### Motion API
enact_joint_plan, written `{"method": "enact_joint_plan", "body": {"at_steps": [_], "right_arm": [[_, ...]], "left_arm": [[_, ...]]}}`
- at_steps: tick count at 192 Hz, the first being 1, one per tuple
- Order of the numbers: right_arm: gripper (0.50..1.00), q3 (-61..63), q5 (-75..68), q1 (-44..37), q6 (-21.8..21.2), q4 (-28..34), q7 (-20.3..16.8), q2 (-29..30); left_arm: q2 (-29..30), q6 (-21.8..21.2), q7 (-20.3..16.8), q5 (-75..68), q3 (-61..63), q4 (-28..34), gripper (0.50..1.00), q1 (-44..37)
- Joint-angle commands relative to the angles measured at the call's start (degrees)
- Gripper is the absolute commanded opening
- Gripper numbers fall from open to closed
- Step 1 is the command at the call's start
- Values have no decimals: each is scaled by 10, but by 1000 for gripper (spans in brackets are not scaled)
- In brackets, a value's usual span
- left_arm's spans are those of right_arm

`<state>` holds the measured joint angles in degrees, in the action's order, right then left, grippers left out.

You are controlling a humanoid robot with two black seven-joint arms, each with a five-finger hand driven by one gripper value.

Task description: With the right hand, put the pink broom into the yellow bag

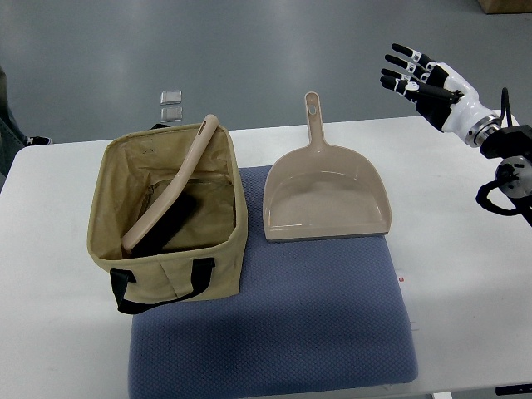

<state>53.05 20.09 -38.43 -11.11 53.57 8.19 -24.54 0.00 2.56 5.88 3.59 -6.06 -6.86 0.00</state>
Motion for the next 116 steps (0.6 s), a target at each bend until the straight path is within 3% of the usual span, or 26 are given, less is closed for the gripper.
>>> {"method": "enact_joint_plan", "body": {"at_steps": [1, 26, 33, 36, 66, 116], "right_arm": [[858, 10, -36, 17, 5, -12, 14, 5], [862, 12, -50, 33, 6, -13, 46, 12], [925, 13, -50, 34, 6, -13, 56, 18], [930, 13, -50, 34, 6, -13, 59, 19], [930, 14, -50, 40, 4, -13, 89, 27], [930, 12, -49, 63, 2, -14, 88, 45]], "left_arm": [[0, 0, 0, -1, 0, 0, 1000, 0], [0, 0, 0, -1, 0, 0, 1000, 0], [0, 0, 0, 0, 0, 0, 1000, 0], [0, 0, 0, 0, 0, 0, 1000, 0], [0, 0, 0, -1, 0, 0, 1000, 0], [0, 0, 0, 0, 0, 0, 1000, 0]]}}
